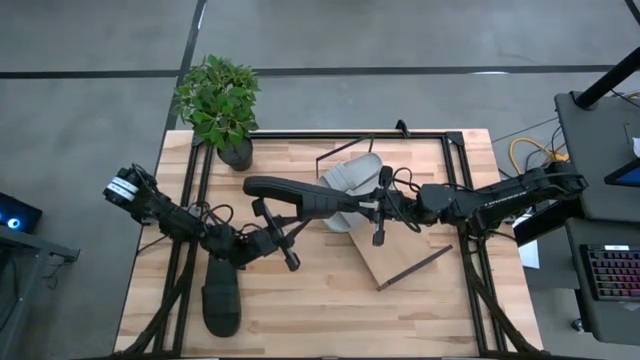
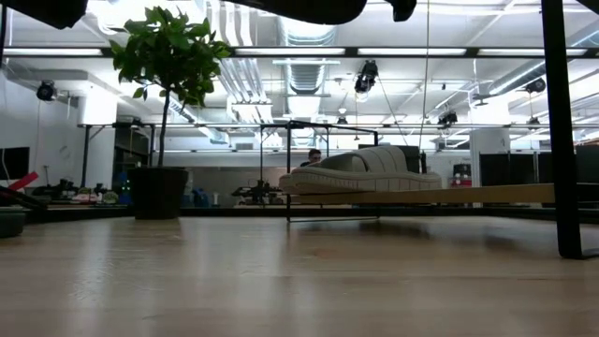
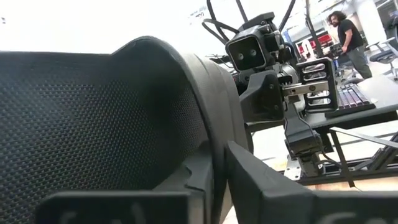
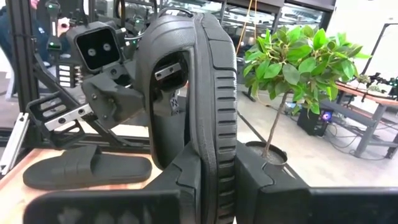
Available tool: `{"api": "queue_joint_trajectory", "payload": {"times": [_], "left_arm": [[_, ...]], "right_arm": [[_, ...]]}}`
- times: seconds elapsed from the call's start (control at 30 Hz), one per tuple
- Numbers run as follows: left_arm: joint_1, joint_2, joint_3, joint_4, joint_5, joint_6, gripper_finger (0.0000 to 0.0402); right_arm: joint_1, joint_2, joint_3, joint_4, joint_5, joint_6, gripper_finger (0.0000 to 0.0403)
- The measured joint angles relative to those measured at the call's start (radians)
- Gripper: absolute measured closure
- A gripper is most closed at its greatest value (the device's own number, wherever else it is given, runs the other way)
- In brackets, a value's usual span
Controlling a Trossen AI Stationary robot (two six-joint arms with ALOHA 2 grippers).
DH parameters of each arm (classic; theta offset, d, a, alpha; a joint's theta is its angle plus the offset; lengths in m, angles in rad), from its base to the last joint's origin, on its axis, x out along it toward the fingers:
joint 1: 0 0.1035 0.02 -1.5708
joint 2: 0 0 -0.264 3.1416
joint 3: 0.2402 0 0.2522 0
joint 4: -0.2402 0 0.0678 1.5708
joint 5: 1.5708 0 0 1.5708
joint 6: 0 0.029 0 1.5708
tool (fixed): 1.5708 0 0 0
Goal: Pick and place slides into the shelf
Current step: Put the top black slide on the shelf
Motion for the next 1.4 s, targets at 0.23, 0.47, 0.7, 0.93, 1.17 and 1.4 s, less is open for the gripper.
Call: {"api": "queue_joint_trajectory", "payload": {"times": [0.23, 0.47, 0.7, 0.93, 1.17, 1.4], "left_arm": [[0.0, -0.003, 0.0, 0.003, 0.004, -0.003, 0.0282], [0.0, -0.005, 0.0, -0.003, -0.004, 0.042, 0.0172], [-0.039, -0.027, 0.002, 0.004, -0.155, 0.202, 0.0111], [-0.107, -0.091, 0.0, -0.011, -0.223, 0.22, 0.0107], [-0.194, -0.123, -0.001, -0.006, -0.303, 0.294, 0.0107], [-0.25, -0.142, 0.0, -0.005, -0.301, 0.349, 0.0107]], "right_arm": [[0.0, 0.0, -0.001, -0.007, 0.0, -0.001, 0.0362], [-0.002, 0.0, -0.001, -0.003, 0.002, -0.008, 0.0362], [-0.02, -0.039, -0.001, -0.093, 0.042, 0.009, 0.0362], [-0.028, -0.143, -0.001, -0.21, 0.034, 0.039, 0.0362], [-0.054, -0.282, 0.037, -0.496, 0.047, 0.156, 0.0362], [-0.093, -0.346, 0.198, -0.862, 0.045, 0.274, 0.0362]]}}
